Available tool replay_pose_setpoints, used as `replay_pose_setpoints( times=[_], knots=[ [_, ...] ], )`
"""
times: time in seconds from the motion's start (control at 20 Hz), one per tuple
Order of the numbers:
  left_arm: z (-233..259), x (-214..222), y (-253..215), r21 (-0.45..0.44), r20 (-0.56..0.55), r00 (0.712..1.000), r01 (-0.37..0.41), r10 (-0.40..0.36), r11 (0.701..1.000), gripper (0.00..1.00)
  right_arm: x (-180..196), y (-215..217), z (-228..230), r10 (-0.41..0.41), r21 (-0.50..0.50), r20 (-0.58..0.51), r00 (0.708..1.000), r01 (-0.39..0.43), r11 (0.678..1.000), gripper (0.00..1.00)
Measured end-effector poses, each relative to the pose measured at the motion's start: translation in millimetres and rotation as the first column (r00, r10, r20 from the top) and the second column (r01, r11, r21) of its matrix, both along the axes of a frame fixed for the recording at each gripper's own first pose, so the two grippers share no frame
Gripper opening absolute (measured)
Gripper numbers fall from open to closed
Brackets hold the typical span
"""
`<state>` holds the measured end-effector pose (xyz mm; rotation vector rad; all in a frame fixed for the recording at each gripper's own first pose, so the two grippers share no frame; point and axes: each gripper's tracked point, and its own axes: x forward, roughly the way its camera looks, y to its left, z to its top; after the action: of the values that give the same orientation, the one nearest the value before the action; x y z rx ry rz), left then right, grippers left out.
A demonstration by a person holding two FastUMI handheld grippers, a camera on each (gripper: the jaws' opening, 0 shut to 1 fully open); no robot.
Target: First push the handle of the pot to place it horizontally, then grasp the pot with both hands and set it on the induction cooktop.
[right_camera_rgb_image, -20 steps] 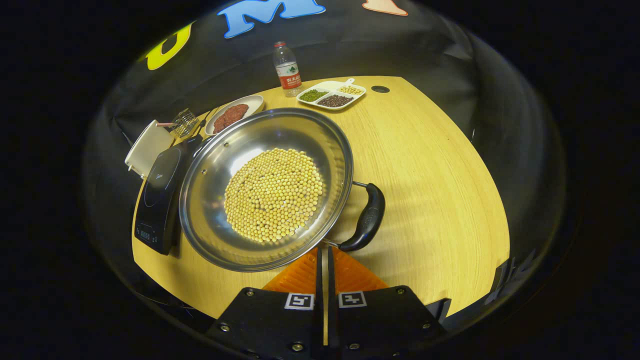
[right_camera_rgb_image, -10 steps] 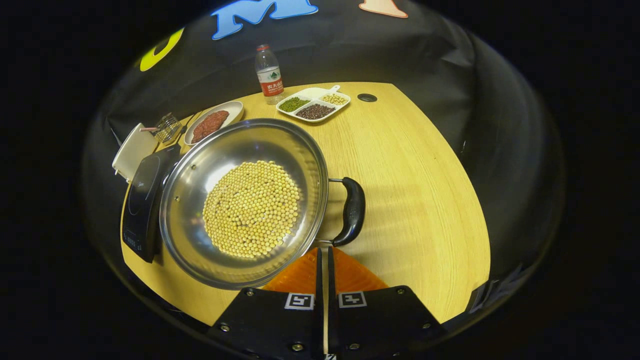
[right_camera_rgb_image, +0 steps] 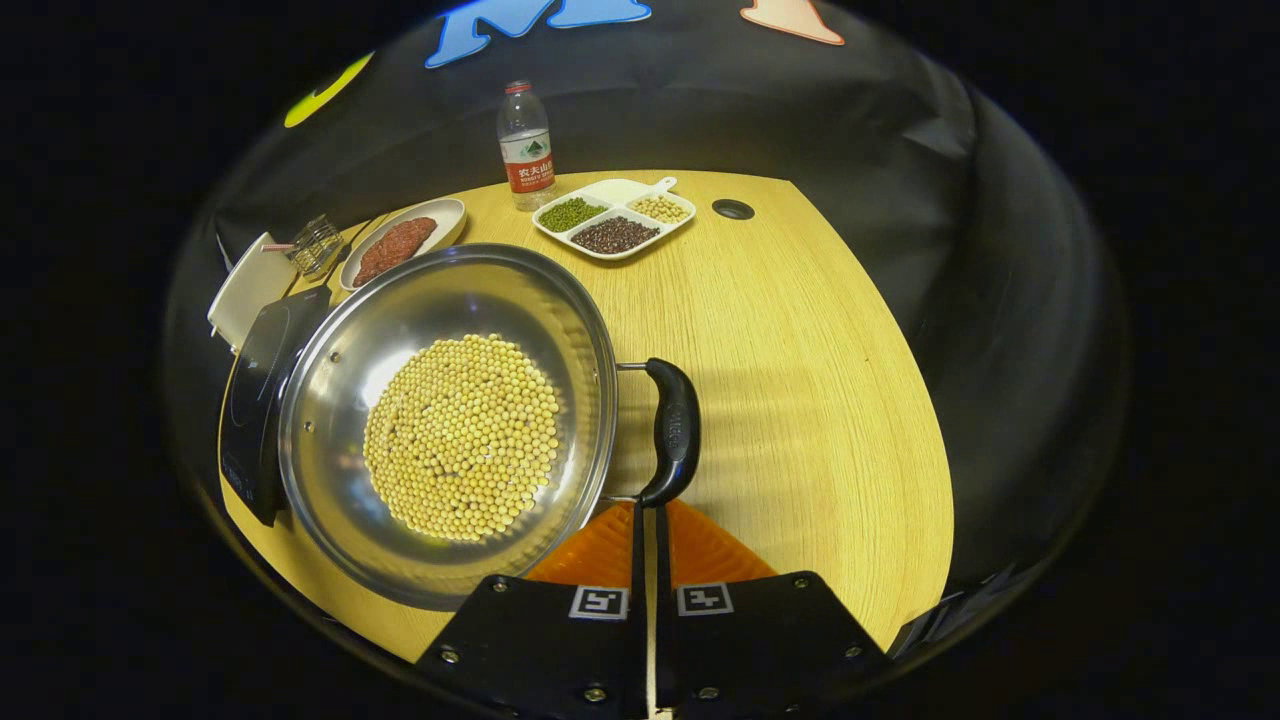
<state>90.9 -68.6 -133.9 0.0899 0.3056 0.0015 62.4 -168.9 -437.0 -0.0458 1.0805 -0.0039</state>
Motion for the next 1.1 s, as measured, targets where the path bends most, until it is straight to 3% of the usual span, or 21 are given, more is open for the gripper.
replay_pose_setpoints(
  times=[0.2, 0.3, 0.5, 0.75, 0.8, 0.9, 1.0, 1.1],
  knots=[
    [0, -3, 5, -0.006, 0.001, 1.000, -0.010, 0.010, 1.000, 0.94, 6, -2, 1, 0.012, -0.021, 0.008, 1.000, -0.012, 1.000, 0.04],
    [2, -7, 6, -0.012, 0.006, 1.000, -0.004, 0.004, 1.000, 0.99, 4, -1, 2, -0.018, -0.009, 0.009, 1.000, 0.018, 1.000, 0.04],
    [5, -18, 11, -0.034, 0.022, 1.000, 0.016, -0.015, 0.999, 0.98, -10, -1, 26, -0.088, 0.005, 0.082, 0.993, 0.088, 0.996, 0.04],
    [3, -30, 0, -0.093, 0.054, 0.997, 0.058, -0.053, 0.994, 0.94, -33, 5, 84, -0.213, 0.089, 0.255, 0.943, 0.196, 0.977, 0.07],
    [-3, -31, -7, -0.099, 0.043, 0.997, 0.075, -0.071, 0.992, 0.94, -35, 7, 89, -0.230, 0.113, 0.284, 0.931, 0.206, 0.972, 0.23],
    [-19, -34, -19, -0.106, 0.009, 0.995, 0.095, -0.095, 0.990, 0.94, -39, 8, 97, -0.241, 0.135, 0.332, 0.912, 0.207, 0.969, 0.72],
    [-38, -33, -31, -0.119, -0.024, 0.994, 0.100, -0.103, 0.988, 0.94, -43, 7, 109, -0.237, 0.142, 0.370, 0.899, 0.197, 0.970, 0.98],
    [-63, -30, -40, -0.127, -0.058, 0.994, 0.083, -0.091, 0.988, 0.96, -40, 10, 112, -0.210, 0.151, 0.401, 0.892, 0.162, 0.975, 0.98]
  ],
)
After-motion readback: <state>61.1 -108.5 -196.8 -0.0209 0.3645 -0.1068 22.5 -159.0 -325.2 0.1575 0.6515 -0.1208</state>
